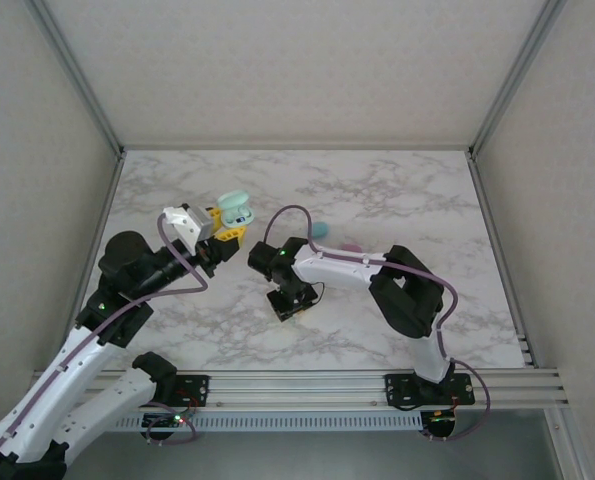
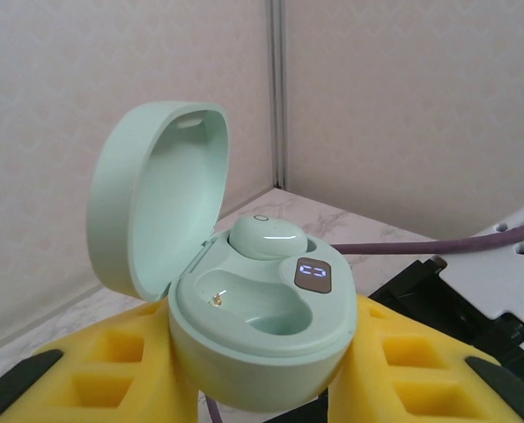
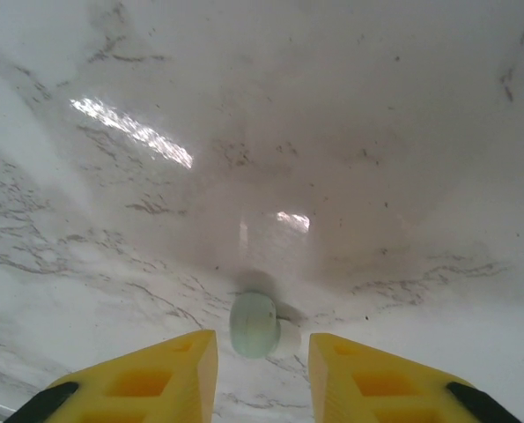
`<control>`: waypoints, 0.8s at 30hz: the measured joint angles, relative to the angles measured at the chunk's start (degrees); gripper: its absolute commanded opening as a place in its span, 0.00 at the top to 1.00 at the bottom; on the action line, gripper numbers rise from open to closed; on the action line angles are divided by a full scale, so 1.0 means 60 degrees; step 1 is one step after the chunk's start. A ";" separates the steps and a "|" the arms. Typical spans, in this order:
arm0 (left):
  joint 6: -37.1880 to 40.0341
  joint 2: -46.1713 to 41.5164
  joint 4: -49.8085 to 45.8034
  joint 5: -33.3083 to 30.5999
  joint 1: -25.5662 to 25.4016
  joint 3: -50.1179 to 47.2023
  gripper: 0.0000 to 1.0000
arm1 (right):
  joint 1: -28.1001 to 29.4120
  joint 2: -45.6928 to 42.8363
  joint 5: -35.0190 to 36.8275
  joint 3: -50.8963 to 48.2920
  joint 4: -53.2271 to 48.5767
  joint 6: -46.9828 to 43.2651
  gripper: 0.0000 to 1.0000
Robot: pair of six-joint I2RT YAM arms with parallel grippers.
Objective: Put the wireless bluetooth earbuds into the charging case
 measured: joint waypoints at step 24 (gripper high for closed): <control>0.0000 0.0062 0.0000 0.0000 0.0000 0.0000 0.73 | 0.0055 0.0550 0.0004 0.0313 -0.0091 -0.0175 0.69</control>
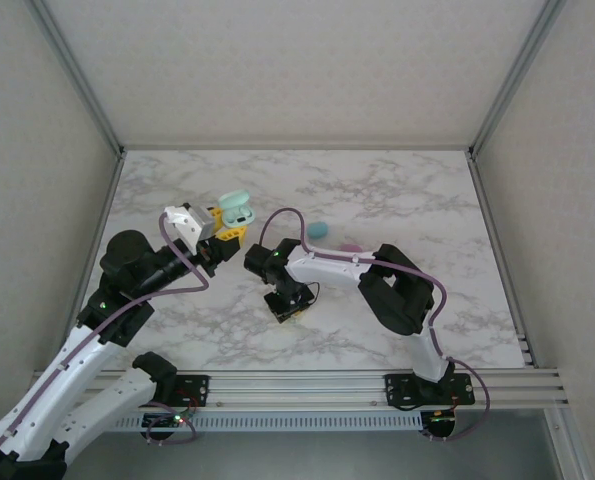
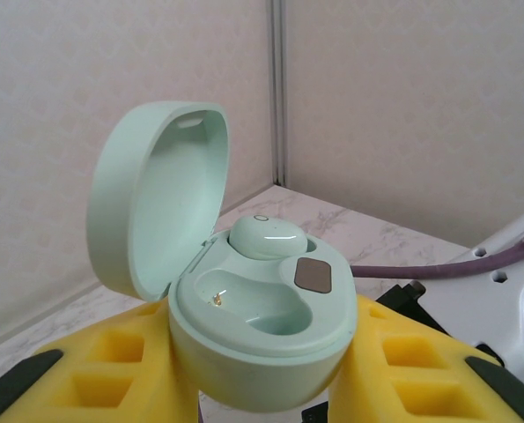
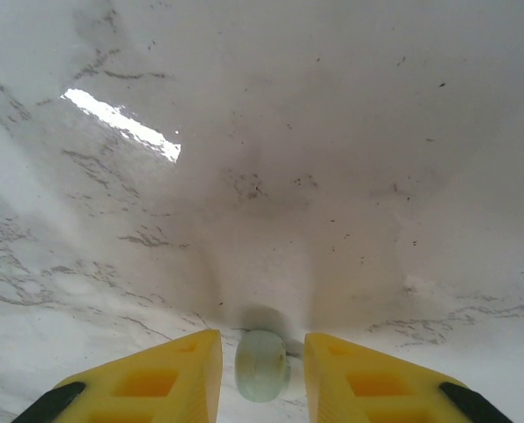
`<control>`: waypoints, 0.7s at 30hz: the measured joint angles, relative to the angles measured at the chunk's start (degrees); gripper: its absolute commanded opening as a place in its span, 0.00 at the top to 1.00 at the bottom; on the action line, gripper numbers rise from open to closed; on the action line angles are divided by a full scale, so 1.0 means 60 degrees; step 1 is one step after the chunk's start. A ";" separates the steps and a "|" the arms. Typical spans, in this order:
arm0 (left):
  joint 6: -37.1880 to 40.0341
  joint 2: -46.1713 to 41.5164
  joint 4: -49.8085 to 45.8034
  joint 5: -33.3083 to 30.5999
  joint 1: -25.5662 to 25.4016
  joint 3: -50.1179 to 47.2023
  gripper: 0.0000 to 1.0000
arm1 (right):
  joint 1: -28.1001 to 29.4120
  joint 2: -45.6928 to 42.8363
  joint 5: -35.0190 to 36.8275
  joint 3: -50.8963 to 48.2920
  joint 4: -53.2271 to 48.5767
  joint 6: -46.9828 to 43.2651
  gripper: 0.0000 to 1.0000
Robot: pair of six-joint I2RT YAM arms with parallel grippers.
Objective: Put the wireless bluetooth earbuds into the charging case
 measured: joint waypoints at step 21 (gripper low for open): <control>-0.0004 0.0197 0.0000 0.0000 0.0000 0.0000 0.73 | 0.0000 0.0011 0.0178 0.0055 -0.0178 -0.0215 0.74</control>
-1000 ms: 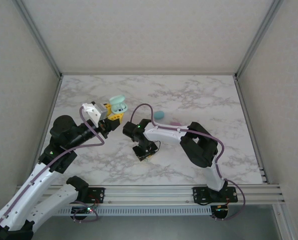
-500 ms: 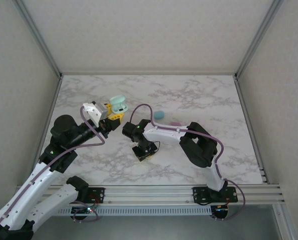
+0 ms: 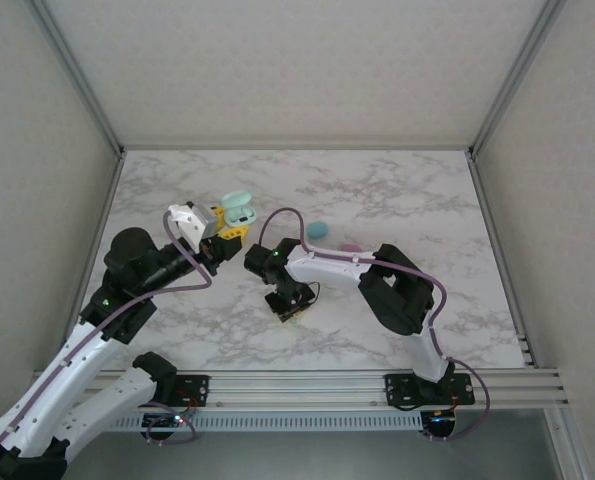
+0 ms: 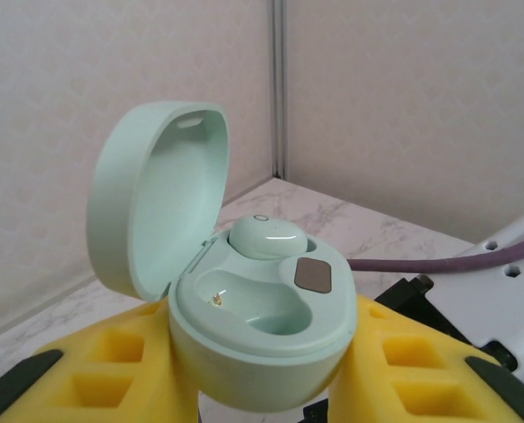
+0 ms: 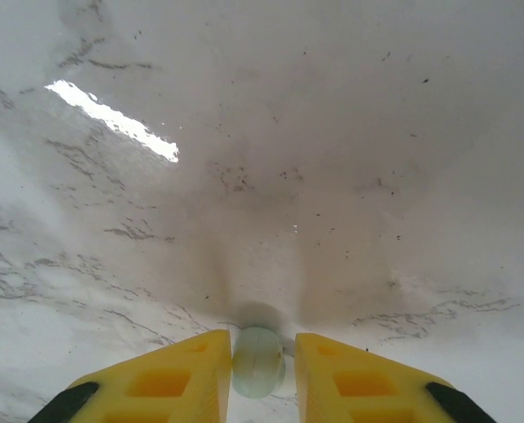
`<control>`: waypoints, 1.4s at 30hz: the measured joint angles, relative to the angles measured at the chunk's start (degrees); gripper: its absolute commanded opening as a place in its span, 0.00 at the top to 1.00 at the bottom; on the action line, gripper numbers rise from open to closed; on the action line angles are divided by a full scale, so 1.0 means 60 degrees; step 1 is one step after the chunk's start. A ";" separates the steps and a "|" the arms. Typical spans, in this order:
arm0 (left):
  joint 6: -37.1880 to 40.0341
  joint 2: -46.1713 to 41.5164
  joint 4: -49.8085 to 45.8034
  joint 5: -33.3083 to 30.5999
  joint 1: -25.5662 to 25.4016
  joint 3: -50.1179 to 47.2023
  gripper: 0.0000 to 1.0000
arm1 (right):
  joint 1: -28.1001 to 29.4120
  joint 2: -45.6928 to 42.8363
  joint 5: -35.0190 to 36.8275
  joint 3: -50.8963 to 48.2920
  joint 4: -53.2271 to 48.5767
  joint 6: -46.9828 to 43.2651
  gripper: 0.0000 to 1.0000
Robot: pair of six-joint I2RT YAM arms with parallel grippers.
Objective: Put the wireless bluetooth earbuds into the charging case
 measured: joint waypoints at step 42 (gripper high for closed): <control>0.0000 0.1381 0.0273 0.0200 0.0000 -0.0189 0.73 | -0.2830 -0.7169 -0.3169 -0.1672 0.2892 0.1861 0.81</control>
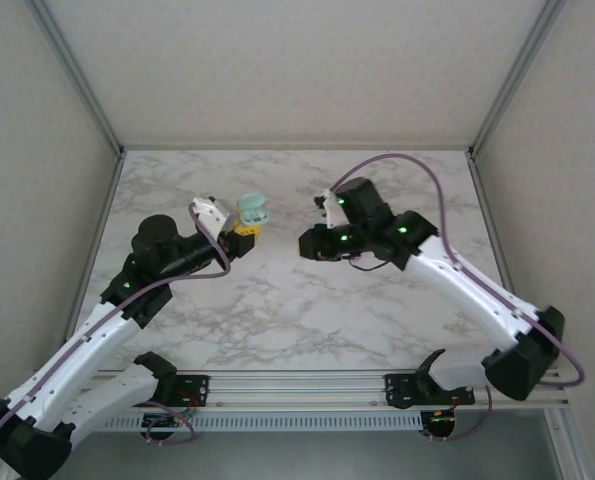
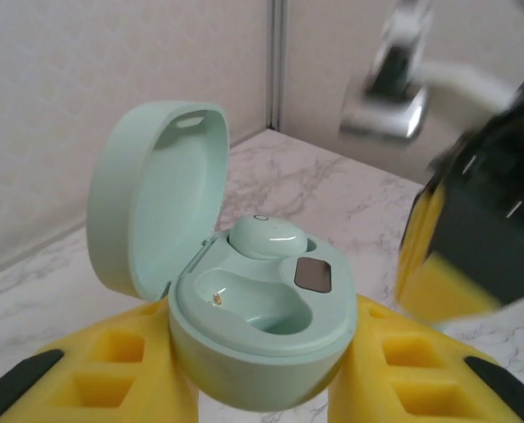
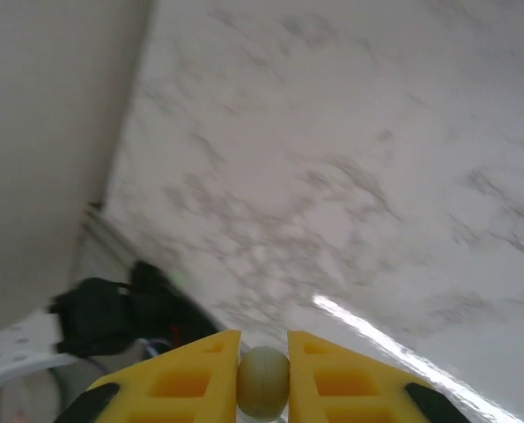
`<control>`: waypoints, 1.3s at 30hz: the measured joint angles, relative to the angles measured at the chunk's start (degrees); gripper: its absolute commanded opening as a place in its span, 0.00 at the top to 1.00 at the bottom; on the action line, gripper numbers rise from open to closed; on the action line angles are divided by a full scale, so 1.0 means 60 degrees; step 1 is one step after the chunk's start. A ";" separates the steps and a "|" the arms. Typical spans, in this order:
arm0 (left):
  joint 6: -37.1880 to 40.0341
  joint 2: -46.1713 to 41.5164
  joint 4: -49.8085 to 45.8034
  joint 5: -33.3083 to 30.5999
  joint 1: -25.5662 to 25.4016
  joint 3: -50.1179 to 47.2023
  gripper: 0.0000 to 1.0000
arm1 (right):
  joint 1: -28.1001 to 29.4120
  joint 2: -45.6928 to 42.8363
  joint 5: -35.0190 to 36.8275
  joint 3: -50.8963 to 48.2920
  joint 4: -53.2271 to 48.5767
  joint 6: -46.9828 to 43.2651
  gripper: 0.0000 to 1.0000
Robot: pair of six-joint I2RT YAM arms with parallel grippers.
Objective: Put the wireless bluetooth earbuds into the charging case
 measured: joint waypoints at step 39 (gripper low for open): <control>0.0433 0.0834 0.1508 0.0521 -0.0510 -0.0572 0.73 | 0.0419 0.1096 -0.1016 0.1282 0.3282 0.1716 0.80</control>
